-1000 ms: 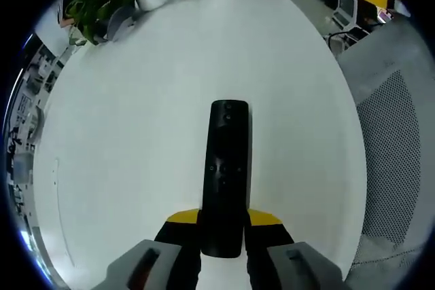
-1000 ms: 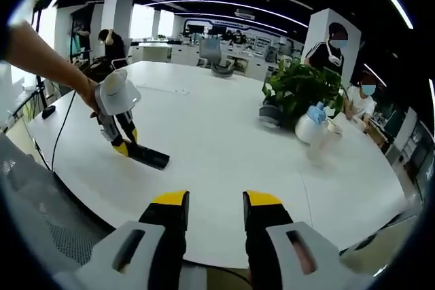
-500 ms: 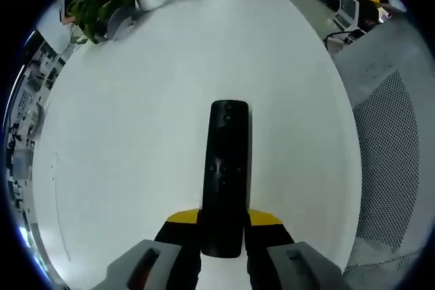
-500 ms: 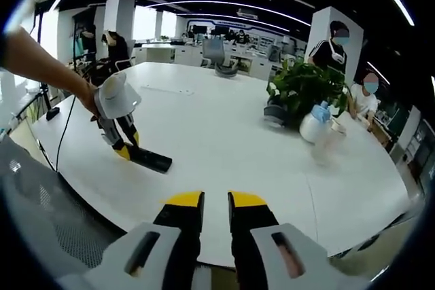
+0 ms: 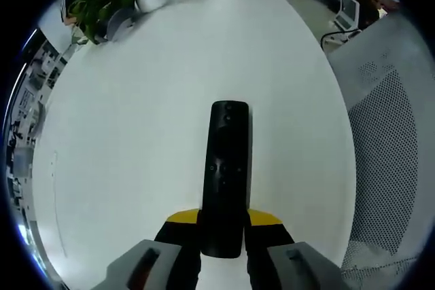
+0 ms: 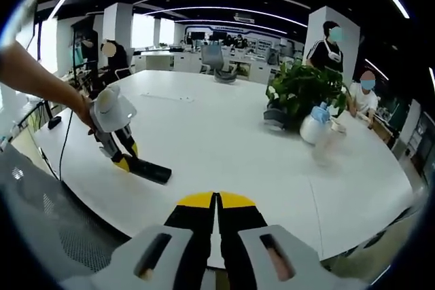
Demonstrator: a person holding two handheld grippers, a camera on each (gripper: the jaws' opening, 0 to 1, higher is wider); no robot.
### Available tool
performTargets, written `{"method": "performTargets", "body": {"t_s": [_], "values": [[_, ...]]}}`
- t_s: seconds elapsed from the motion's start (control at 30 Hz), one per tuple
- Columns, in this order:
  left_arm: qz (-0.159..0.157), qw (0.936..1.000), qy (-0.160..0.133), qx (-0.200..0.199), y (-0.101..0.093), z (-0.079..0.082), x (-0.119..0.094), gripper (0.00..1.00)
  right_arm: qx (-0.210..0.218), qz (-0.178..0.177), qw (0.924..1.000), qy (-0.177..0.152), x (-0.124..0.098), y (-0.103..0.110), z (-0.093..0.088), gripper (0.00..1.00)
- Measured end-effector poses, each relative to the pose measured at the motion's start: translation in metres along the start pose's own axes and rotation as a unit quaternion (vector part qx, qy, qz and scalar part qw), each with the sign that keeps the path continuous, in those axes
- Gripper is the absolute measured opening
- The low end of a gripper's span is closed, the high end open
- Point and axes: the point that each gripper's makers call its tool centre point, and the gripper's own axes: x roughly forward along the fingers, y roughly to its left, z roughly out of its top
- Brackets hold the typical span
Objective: Press the specified remote control buttons in sequence, fully releasing each button before pressing the next.
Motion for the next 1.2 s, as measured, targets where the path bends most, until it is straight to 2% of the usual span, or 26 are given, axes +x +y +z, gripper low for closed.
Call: {"method": "performTargets", "body": {"t_s": [0.53,1.2], "values": [[-0.003,0.9999,-0.011,-0.005,-0.029,-0.002,-0.003,0.23,-0.002,0.005,1.0000,-0.007,-0.001,0.003,0.002,0.00],[0.003,0.9986,-0.040,-0.034,-0.049,-0.004,-0.005,0.23,-0.002,0.021,0.9998,0.002,0.000,0.008,-0.001,0.00]]}}
